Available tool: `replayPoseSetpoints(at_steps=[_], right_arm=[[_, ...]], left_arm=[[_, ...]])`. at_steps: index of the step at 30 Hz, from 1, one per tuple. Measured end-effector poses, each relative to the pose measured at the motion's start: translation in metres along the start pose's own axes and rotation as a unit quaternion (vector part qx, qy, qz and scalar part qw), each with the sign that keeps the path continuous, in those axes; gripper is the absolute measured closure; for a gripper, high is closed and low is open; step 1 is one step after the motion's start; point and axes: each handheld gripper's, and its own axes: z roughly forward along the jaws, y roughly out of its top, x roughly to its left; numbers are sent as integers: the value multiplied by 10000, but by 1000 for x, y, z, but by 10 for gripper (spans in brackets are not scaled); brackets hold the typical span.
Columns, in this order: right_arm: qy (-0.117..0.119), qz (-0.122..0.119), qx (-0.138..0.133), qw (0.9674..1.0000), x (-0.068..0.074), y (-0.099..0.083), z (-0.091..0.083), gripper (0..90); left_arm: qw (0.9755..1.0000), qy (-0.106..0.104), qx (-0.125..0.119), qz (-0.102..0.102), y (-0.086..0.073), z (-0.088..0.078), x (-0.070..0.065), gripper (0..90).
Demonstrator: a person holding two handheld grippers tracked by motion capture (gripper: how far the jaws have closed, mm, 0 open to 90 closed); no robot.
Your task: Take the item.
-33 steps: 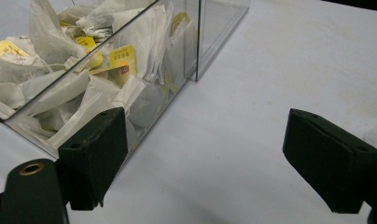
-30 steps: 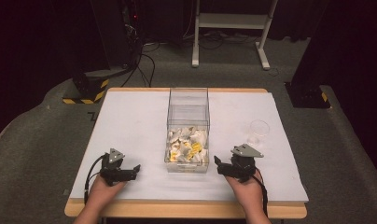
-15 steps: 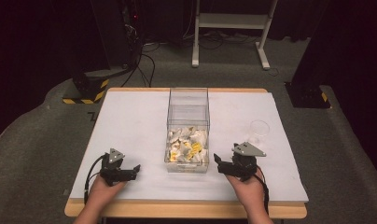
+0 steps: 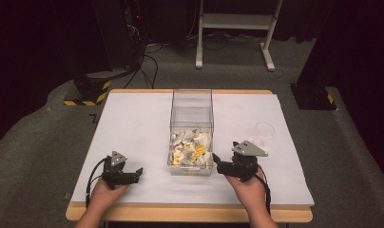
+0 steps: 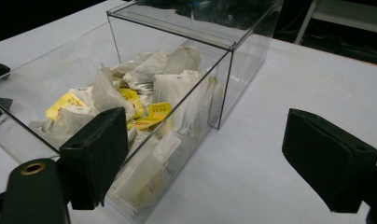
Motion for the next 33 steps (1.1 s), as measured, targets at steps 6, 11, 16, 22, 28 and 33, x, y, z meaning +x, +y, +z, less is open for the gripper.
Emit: replayPoseSetpoints(at_steps=[6, 11, 16, 22, 28, 33], right_arm=[[107, -78, 5, 9999, 5, 6, 4, 148], [172, -98, 33, 9998, 9, 9, 8, 149], [277, -155, 66, 9995, 14, 11, 14, 156], [350, -163, 115, 9992, 19, 12, 21, 161], [424, -211, 156, 9988, 22, 13, 26, 172], [483, -249, 273, 9982, 26, 15, 31, 178]], left_arm=[[10000, 0, -1, 1, 0, 0, 0, 92], [10000, -1, -3, 4, 0, 0, 0, 92], [10000, -3, -1, 3, 0, 0, 0, 93], [10000, -8, 3, 5, 0, 0, 0, 94], [10000, -5, -4, 5, 0, 0, 0, 94], [10000, -7, 0, 5, 0, 0, 0, 95]])
